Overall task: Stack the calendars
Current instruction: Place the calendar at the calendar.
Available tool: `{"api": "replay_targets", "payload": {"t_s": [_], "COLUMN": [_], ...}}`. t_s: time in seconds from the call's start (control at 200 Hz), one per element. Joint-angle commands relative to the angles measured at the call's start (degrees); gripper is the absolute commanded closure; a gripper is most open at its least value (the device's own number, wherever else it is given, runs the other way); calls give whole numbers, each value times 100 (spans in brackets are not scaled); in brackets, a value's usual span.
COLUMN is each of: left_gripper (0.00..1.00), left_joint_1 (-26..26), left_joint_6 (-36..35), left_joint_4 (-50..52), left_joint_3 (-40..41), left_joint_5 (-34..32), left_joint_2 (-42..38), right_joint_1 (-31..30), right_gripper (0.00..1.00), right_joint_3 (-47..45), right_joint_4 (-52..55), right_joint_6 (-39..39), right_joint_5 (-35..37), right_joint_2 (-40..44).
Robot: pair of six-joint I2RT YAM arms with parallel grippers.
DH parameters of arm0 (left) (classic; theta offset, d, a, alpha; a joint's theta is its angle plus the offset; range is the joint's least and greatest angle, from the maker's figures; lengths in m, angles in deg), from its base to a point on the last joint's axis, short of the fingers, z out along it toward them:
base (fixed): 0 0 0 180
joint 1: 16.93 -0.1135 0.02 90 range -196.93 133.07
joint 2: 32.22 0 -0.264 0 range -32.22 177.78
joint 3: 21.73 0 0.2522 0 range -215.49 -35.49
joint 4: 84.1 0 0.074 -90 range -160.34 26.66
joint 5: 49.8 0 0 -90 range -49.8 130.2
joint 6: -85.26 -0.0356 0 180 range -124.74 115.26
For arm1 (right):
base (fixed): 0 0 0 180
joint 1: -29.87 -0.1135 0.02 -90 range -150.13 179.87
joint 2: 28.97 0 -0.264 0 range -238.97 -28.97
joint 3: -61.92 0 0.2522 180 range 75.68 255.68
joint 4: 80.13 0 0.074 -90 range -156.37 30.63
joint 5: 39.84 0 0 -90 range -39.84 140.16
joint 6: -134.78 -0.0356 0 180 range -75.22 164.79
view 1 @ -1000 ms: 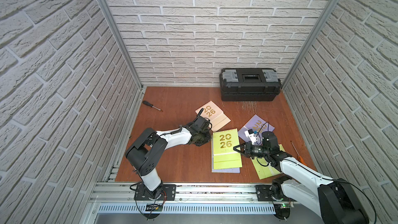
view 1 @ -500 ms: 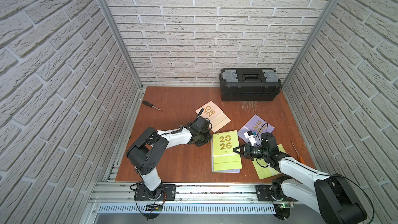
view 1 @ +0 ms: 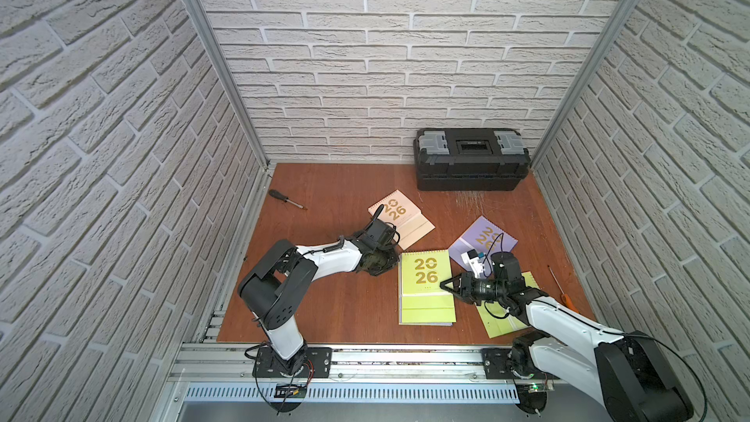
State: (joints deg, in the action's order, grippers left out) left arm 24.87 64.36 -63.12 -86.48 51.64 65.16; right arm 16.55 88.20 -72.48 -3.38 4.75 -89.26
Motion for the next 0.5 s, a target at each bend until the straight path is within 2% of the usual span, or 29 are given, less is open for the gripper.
{"api": "replay_targets", "payload": {"t_s": [0.0, 0.495], "left_gripper": [100, 100], "left_joint_1": [30, 30], "left_joint_6": [36, 24], "left_joint_4": [-147, -154], "left_joint_3": [97, 91], "left_joint_5": [-19, -4], "left_joint_2": [1, 26], "right_joint_1": [20, 22], "right_gripper": [59, 33], "right_joint_3": [241, 516], "right_joint_4": [153, 743], "right_joint_6": [210, 498], "right_joint_5": [92, 349], "right_joint_2": [108, 61]}}
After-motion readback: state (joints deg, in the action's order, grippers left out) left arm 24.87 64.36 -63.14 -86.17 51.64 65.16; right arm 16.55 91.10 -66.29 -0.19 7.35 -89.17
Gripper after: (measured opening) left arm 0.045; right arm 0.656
